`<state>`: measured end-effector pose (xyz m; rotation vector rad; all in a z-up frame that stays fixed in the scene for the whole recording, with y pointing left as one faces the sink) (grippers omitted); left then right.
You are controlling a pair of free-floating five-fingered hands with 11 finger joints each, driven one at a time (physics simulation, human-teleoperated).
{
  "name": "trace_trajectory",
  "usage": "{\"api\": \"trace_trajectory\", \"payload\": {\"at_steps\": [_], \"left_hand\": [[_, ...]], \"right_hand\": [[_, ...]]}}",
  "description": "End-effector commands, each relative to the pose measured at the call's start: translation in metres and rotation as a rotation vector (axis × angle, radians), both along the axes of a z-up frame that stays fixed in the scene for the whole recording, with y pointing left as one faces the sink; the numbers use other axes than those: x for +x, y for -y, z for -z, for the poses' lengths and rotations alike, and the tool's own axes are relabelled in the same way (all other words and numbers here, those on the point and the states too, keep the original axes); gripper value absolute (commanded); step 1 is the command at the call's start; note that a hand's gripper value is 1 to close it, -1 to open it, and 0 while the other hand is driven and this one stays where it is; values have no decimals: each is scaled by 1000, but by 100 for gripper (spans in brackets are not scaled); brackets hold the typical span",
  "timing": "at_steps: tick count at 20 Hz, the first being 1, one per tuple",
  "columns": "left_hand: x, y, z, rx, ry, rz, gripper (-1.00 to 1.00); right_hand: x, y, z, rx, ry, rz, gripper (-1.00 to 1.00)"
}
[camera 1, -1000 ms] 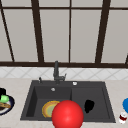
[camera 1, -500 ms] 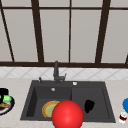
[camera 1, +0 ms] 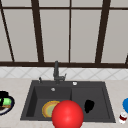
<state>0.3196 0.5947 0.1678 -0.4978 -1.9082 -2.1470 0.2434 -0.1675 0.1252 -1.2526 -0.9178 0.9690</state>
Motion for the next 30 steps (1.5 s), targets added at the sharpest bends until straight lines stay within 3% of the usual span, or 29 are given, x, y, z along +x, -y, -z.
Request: {"api": "trace_trajectory", "payload": {"at_steps": [1,5,8,10,16,17,18,19,20,23,26,28,29,30], "left_hand": [[17,0,-4,0,0,17,100],[37,-5,0,-1,-1,13,100],[45,-20,28,-57,13,6,100],[61,-27,43,-70,16,9,100],[103,-29,53,-189,100,13,100],[101,-29,57,-199,127,16,100],[92,-27,55,-189,128,14,100],[70,-27,47,-182,145,15,100],[62,-28,42,-169,150,18,100],[45,-33,35,-172,170,25,100],[33,-39,32,-170,170,36,100],[32,-37,29,-188,159,21,100],[33,-35,27,-193,172,16,-100],[35,-32,23,-241,188,-25,-100]], "right_hand": [[0,0,0,0,0,0,0],[0,0,0,0,0,0,0],[0,0,0,0,0,0,0],[0,0,0,0,0,0,0],[0,0,0,0,0,0,0],[0,0,0,0,0,0,0],[0,0,0,0,0,0,0],[0,0,0,0,0,0,0],[0,0,0,0,0,0,0],[0,0,0,0,0,0,0],[0,0,0,0,0,0,0],[0,0,0,0,0,0,0],[0,0,0,0,0,0,0],[0,0,0,0,0,0,0]]}}
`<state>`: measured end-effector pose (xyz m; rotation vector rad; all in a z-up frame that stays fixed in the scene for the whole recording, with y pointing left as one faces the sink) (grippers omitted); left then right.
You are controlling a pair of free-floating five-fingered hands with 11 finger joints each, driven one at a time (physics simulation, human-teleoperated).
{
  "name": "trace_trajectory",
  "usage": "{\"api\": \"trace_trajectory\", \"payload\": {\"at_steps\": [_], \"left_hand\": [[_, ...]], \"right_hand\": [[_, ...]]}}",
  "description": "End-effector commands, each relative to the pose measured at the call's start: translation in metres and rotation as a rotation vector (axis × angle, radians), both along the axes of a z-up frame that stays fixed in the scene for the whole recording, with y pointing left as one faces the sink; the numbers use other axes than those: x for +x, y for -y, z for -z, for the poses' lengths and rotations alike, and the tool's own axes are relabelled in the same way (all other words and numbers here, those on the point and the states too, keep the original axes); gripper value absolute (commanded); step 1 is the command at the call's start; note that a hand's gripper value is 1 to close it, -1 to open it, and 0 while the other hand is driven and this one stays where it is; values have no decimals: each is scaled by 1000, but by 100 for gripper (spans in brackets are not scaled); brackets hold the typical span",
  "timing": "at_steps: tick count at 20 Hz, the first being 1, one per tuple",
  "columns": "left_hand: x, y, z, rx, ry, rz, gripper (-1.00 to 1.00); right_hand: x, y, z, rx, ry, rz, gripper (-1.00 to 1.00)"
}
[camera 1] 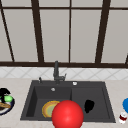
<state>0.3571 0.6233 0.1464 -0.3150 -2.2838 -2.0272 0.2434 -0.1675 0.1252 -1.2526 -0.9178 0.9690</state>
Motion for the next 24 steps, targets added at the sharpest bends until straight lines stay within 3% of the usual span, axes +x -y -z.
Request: {"api": "trace_trajectory", "payload": {"at_steps": [1,5,7,13,16,24], "left_hand": [[-2,-3,0,0,2,0,-100],[1,-2,-3,15,-10,22,-100],[6,1,-18,18,-12,30,-100],[16,20,-47,41,-70,38,-100],[14,37,-50,73,-62,44,-100],[14,89,-54,87,-52,37,-100]], "right_hand": [[0,0,0,0,0,0,0],[0,0,0,0,0,0,0],[0,0,0,0,0,0,0],[0,0,0,0,0,0,0],[0,0,0,0,0,0,0],[0,0,0,0,0,0,0]]}}
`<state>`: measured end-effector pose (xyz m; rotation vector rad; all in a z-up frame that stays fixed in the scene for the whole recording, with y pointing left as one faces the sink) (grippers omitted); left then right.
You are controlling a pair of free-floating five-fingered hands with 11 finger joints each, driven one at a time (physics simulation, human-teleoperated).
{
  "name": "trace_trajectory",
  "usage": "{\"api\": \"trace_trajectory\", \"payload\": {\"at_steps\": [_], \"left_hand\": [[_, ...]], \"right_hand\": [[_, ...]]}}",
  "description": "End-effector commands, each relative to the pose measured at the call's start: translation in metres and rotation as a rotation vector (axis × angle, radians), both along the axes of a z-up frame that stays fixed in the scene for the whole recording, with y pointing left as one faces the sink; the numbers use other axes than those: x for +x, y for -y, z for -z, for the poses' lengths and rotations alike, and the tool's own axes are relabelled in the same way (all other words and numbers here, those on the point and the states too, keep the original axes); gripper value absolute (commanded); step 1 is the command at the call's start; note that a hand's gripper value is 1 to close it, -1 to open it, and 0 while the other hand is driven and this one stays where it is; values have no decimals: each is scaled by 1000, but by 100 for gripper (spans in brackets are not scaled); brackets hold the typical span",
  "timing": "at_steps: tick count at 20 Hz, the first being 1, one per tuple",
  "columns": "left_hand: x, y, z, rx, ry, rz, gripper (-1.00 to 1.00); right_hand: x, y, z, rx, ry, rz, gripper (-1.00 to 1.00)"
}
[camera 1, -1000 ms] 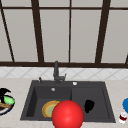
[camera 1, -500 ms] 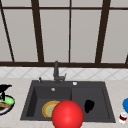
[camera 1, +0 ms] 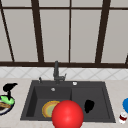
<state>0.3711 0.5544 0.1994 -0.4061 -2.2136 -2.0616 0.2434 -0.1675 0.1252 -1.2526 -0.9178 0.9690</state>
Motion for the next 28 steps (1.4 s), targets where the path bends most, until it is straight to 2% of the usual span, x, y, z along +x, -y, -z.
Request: {"api": "trace_trajectory", "payload": {"at_steps": [1,5,9,15,22,28], "left_hand": [[0,27,-1,42,0,0,-100],[-6,54,0,46,-2,-1,-100],[-30,73,0,49,-4,-28,-100],[-67,101,1,57,-12,-30,-100],[-107,136,7,50,-35,-28,-100],[-133,166,15,54,-35,-34,-100]], "right_hand": [[0,0,0,0,0,0,0],[0,0,0,0,0,0,0],[0,0,0,0,0,0,0],[0,0,0,0,0,0,0],[0,0,0,0,0,0,0],[0,0,0,0,0,0,0]]}}
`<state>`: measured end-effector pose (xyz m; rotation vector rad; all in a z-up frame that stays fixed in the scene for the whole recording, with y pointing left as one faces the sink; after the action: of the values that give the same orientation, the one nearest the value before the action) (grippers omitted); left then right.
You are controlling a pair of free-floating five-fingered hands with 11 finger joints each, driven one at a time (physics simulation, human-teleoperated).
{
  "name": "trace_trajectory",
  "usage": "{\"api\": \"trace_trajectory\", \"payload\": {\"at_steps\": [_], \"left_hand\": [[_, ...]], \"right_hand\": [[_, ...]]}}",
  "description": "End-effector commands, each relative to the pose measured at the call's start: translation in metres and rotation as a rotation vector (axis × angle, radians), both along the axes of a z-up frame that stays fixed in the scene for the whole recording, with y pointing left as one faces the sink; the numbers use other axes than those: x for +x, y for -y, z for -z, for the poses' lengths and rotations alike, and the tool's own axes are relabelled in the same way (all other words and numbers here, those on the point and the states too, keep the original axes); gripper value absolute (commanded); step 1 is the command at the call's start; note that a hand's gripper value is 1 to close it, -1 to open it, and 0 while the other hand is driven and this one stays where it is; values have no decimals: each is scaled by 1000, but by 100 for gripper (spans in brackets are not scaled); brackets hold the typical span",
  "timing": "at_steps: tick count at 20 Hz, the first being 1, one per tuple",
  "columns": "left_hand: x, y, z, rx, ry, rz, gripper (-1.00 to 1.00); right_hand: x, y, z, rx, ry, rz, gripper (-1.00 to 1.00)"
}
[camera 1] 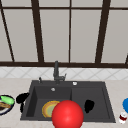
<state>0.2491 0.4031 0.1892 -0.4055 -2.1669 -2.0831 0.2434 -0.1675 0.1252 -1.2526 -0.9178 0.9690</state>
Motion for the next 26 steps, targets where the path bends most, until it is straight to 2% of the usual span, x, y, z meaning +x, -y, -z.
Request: {"api": "trace_trajectory", "payload": {"at_steps": [1,3,11,14,19,21,26], "left_hand": [[-11,19,7,22,-15,-34,-100],[-13,20,12,21,0,-53,-100],[-35,35,29,7,-7,-42,-100],[-50,44,34,8,-1,-59,-100],[-75,69,31,37,-3,-37,-100],[-80,77,34,38,-16,-41,-100],[-107,103,40,36,-6,-40,-100]], "right_hand": [[0,0,0,0,0,0,0],[0,0,0,0,0,0,0],[0,0,0,0,0,0,0],[0,0,0,0,0,0,0],[0,0,0,0,0,0,0],[0,0,0,0,0,0,0],[0,0,0,0,0,0,0]]}}
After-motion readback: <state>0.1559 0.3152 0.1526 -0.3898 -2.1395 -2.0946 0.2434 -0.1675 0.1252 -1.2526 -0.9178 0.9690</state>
